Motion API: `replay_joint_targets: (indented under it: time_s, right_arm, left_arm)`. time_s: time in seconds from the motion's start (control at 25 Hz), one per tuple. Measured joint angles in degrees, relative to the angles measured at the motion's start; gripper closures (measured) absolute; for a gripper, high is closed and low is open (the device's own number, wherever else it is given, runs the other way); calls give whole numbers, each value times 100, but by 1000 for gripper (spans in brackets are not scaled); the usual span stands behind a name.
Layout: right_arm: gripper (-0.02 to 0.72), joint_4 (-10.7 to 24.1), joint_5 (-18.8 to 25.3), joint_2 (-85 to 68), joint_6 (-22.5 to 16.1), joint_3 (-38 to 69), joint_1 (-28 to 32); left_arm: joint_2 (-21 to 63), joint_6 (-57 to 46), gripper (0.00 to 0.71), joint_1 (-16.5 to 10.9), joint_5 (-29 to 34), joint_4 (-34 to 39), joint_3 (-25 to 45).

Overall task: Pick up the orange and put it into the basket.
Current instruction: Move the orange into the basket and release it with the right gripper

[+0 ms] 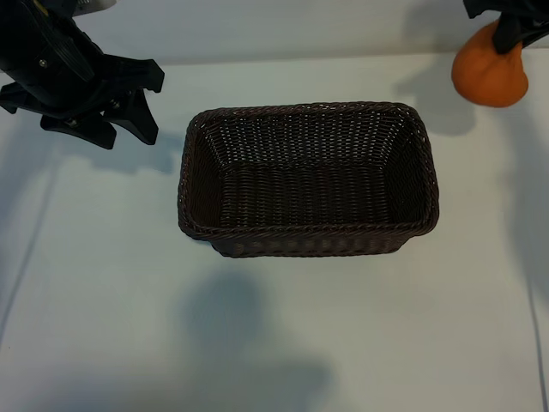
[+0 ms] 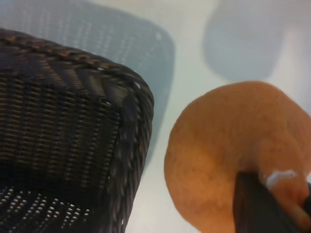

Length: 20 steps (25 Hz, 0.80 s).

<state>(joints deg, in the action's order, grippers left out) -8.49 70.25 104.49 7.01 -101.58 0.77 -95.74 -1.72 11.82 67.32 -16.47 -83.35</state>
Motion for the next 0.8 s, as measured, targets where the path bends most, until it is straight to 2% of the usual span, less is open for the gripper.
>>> replay_joint_targets:
  time_s: [0.28, 0.52, 0.8]
  right_arm:
    - [594, 6, 14, -563, 19, 275, 0]
    - [595, 12, 7, -954, 205, 857, 0]
    - [595, -287, 15, -1176, 443, 1566, 0]
  left_arm:
    - [0, 110, 184, 0, 0, 0, 0]
    - [0, 116, 184, 0, 0, 0, 0]
    - [0, 116, 184, 0, 0, 0, 0]
